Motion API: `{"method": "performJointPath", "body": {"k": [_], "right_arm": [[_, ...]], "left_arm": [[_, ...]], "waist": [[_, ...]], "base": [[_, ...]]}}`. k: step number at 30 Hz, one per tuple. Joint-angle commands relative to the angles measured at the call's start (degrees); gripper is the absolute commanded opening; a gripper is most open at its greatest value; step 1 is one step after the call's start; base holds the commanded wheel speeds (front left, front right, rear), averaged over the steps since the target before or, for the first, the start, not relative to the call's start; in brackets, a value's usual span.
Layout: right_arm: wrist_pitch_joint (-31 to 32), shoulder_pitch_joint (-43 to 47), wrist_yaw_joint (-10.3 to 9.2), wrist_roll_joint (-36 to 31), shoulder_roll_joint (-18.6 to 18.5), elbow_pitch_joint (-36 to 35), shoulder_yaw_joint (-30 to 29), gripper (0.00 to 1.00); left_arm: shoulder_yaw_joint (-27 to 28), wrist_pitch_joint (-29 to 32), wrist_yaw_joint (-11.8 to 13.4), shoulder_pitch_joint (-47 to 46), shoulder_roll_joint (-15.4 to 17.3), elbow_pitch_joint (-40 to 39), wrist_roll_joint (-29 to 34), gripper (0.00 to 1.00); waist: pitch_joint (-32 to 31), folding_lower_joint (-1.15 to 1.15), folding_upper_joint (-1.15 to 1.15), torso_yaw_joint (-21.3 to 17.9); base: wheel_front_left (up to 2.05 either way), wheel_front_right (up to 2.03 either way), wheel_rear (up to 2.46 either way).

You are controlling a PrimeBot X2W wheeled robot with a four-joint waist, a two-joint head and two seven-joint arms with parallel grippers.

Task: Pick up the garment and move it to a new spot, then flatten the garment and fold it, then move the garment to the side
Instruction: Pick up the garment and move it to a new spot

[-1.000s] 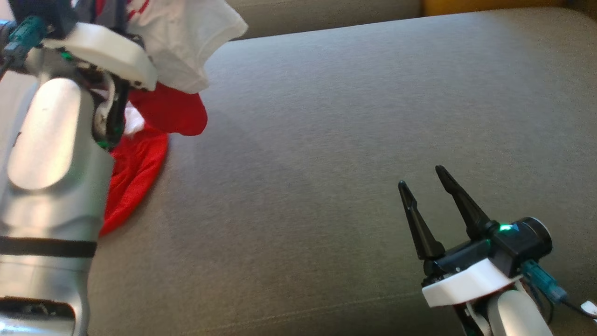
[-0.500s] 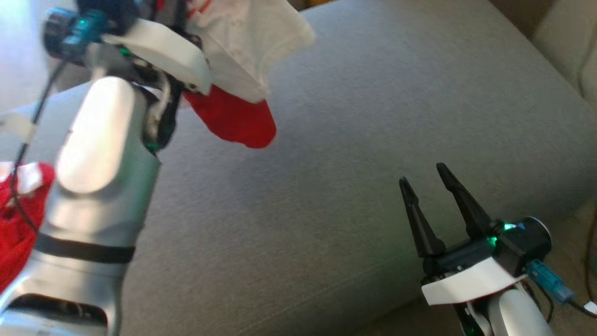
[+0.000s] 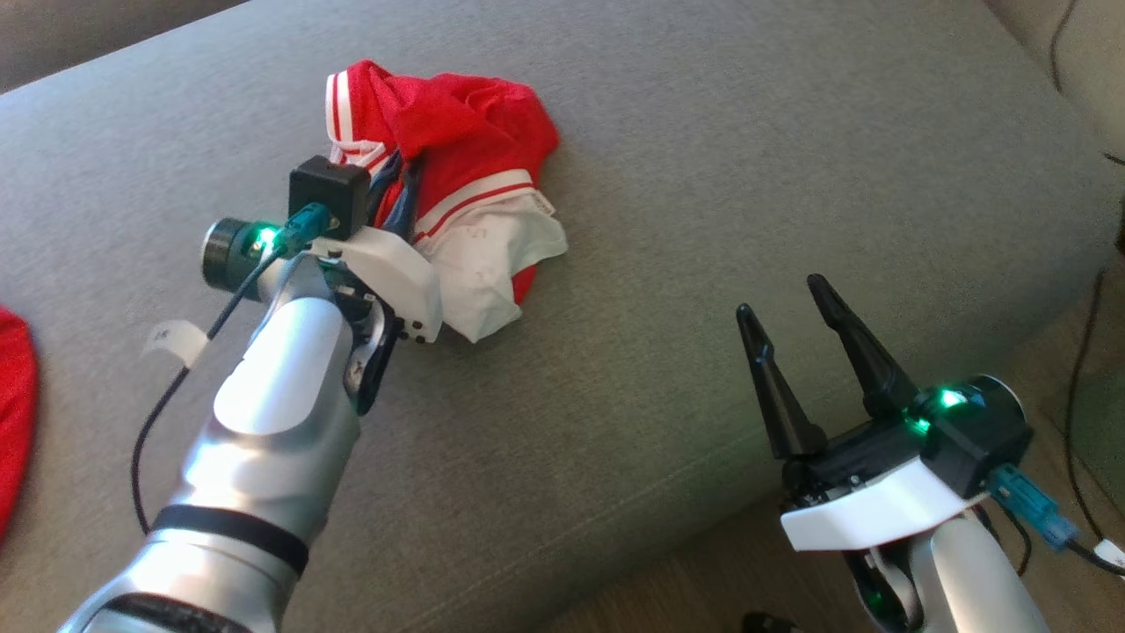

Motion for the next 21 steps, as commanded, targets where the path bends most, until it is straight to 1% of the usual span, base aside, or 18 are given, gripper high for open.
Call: {"method": "performJointPath", "body": {"k": [1,2,4,6,9,11,13,18,19,21], "right_arm": [[-0.5,-1.8,0.4,0.3,-0.2,-1.7,1.4,1.0],[-0.5,-1.8,0.4,0.1,-0.2,-1.7,1.6,1.0],[-0.5,-1.7,0.4,-0.4,-0.2,-1.4,1.6,1.0],[-0.5,-1.4,0.4,-0.8,-0.2,-0.8,1.7,1.0],[-0.5,-0.7,0.4,-1.6,-0.2,-0.1,2.3,1.0],[-0.5,0.1,0.4,-2.1,-0.2,0.2,2.3,1.0],[-0.5,1.1,0.4,-2.5,-0.2,0.3,2.1,1.0],[-0.5,3.7,0.4,-3.9,-0.2,0.3,0.5,1.0],[-0.5,4.1,0.4,-4.1,-0.2,0.3,0.1,1.0],[-0.5,4.6,0.4,-4.4,-0.2,0.1,-0.7,1.0]], "left_arm": [[2.0,-1.0,0.5,-2.5,0.5,-1.4,-0.5,0.44],[2.4,-1.1,1.0,-2.5,0.1,-1.0,-1.0,1.0],[3.3,-1.1,2.2,-2.4,-0.5,-3.1,-1.6,1.0],[3.9,-1.2,2.9,-1.1,-0.9,-6.3,-1.8,1.0],[5.8,-1.2,4.3,2.8,-1.1,-13.0,-2.7,1.0],[7.2,-1.2,4.9,6.6,-1.2,-17.9,-3.2,1.0],[8.8,-1.2,6.1,11.3,-1.2,-23.2,-3.3,1.0],[11.2,-1.2,10.7,23.4,-1.2,-33.6,-0.1,1.0],[11.7,-1.2,11.5,25.7,-1.2,-35.1,-0.2,1.0],[12.2,-1.2,12.2,29.6,-1.2,-37.9,0.0,1.0]], "waist": [[-0.1,-0.01,0.0,1.2],[-0.3,-0.01,0.0,1.8],[-1.4,-0.01,0.0,3.5],[-2.9,-0.01,0.0,5.1],[-5.7,-0.01,0.0,7.8],[-7.7,-0.01,0.0,10.0],[-9.4,-0.01,0.0,12.4],[-12.7,-0.01,0.0,18.8],[-13.2,-0.01,0.0,19.9],[-13.9,-0.01,0.0,21.7]], "base": [[0.0,0.0,0.0],[0.0,0.0,0.0],[0.0,0.0,0.0],[0.0,0.0,0.0],[0.0,0.0,0.0],[0.0,0.0,0.0],[0.0,0.0,0.0],[0.0,0.0,0.0],[0.0,0.0,0.0],[0.0,0.0,0.0]]}}
